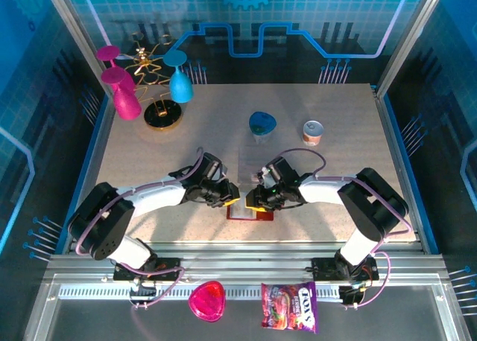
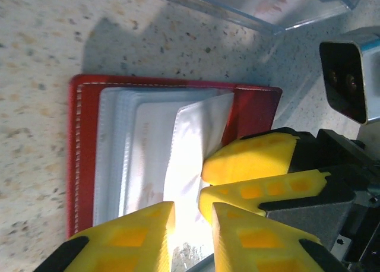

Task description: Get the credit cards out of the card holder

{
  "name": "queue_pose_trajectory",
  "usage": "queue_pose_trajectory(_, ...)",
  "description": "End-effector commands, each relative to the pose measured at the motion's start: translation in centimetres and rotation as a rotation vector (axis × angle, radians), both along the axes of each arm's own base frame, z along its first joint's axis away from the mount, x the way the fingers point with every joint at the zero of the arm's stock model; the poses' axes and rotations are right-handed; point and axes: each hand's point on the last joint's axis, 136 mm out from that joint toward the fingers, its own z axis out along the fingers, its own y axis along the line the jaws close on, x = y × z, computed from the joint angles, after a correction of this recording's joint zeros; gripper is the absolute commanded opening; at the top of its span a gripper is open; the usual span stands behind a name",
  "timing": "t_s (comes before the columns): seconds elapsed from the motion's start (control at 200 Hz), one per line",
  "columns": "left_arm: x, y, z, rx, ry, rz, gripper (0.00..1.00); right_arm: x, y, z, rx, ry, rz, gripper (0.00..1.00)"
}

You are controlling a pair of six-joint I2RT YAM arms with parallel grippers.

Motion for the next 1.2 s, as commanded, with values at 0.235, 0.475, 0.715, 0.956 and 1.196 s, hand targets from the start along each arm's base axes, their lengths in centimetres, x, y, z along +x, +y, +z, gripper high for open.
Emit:
queue_pose_trajectory(0.235,-0.3,-1.2,-1.7,-0.035,0.058,-0.003,0.30,-0.2,-0.5,-0.2,0.039,0.032,-0.035,0.34)
queue_pose_trajectory(0.475,-0.7,-1.3,-2.5,-0.016,0.082,-0.013,0.30,-0.2,-0.5,-0.1,0.054,0.035,-0.042,0.32)
queue_pose_trajectory(0.715,-0.6,-1.8,-2.1,-0.038,0.075,-0.019,0.25,-0.1,-0.4,0.4,0.070,0.028,-0.045,0.30)
queue_pose_trajectory(0.956,-0.5,-2.1,-1.5,-0.055,0.067,-0.025,0.21,0.3,-0.6,2.5,0.079,-0.012,-0.052,0.30)
queue_pose_trajectory(1.196,-0.2,-2.5,-0.1,-0.082,0.044,-0.027,0.25,0.7,-2.1,4.4,0.030,-0.068,-0.066,0.30)
